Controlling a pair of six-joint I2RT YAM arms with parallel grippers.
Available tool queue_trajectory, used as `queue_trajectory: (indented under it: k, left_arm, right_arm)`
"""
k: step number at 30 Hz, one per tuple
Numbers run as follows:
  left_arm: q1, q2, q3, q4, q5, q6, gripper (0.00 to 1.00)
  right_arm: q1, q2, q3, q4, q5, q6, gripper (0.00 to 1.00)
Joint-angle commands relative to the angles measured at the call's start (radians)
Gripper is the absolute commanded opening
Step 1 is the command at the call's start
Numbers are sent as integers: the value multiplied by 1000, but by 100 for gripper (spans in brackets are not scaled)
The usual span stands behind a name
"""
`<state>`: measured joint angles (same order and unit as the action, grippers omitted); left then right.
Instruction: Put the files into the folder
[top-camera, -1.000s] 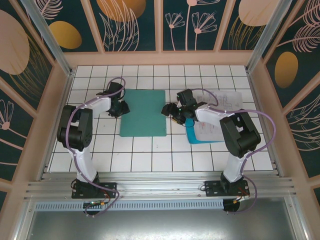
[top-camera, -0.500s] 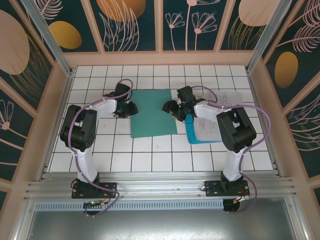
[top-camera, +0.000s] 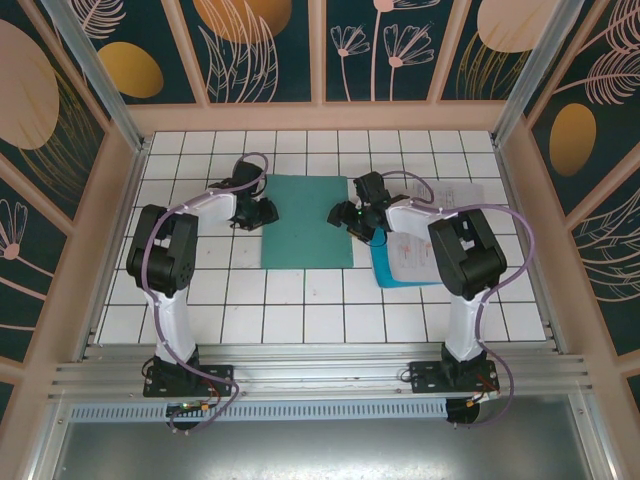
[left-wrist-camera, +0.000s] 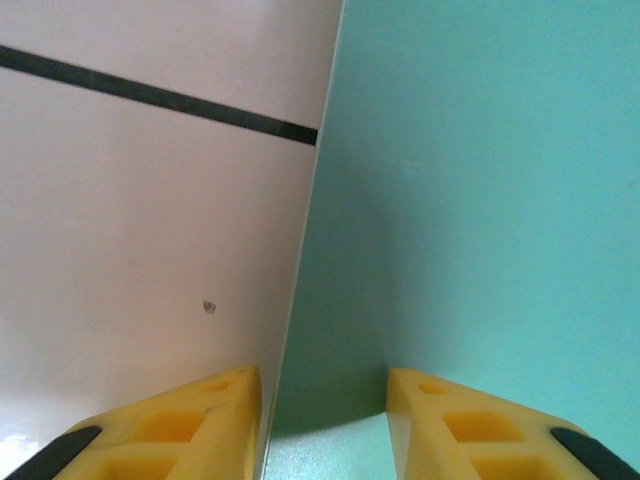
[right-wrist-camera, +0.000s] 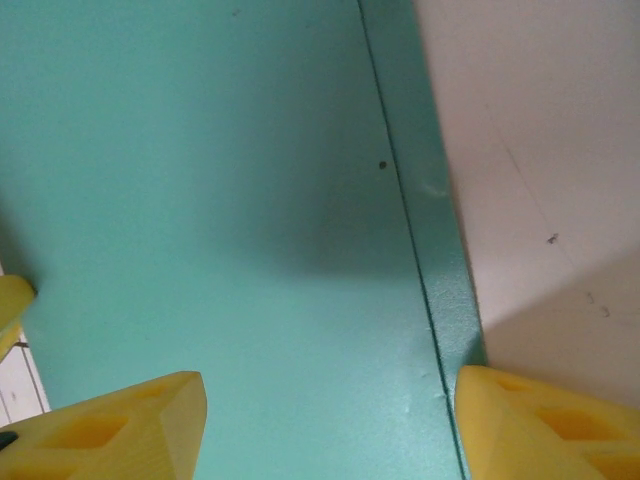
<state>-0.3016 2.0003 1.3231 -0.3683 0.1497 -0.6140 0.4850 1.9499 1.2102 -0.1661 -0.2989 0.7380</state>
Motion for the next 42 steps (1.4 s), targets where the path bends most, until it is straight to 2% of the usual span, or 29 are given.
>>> queue_trajectory:
  k: [1,4,7,11,14,18,23,26,29,35,42]
  left_arm:
    - [-9,23,31,-20,-1,-11,40]
    - [-12,21,40,-23,-4,-18,44]
    - [-18,0,47,-31,-11,-40,56]
    - [-28,-77,19,-60,-26,-154,63]
    - [-49,-162,-63,-64,22,-311,64]
    - [-128,-327,-250,17,71,-615,67]
    - [-248,-463,-449,140,64,-990,69]
    - [-297,-492,-492,180,30,-1117,71]
    - [-309,-488,-509,212,-6,-1167,72]
    - [-312,-437,-582,397,-6,-1258,72]
    - [-315,-401,-575,426,-25,-1264,71]
  right_arm:
    - [-5,21,33,-22,20,-20,67]
    - [-5,28,31,-23,21,-18,66]
    - [-3,33,26,-31,24,-14,64]
    - [4,48,28,-71,45,-10,64]
    - [15,54,29,-105,68,-5,64]
    - [23,59,30,-144,91,9,64]
    - [23,63,32,-164,99,13,63]
    - [26,63,34,-170,101,15,63]
    - [26,66,34,-171,98,15,63]
    - [26,69,38,-168,92,15,63]
    - [26,73,43,-171,92,11,63]
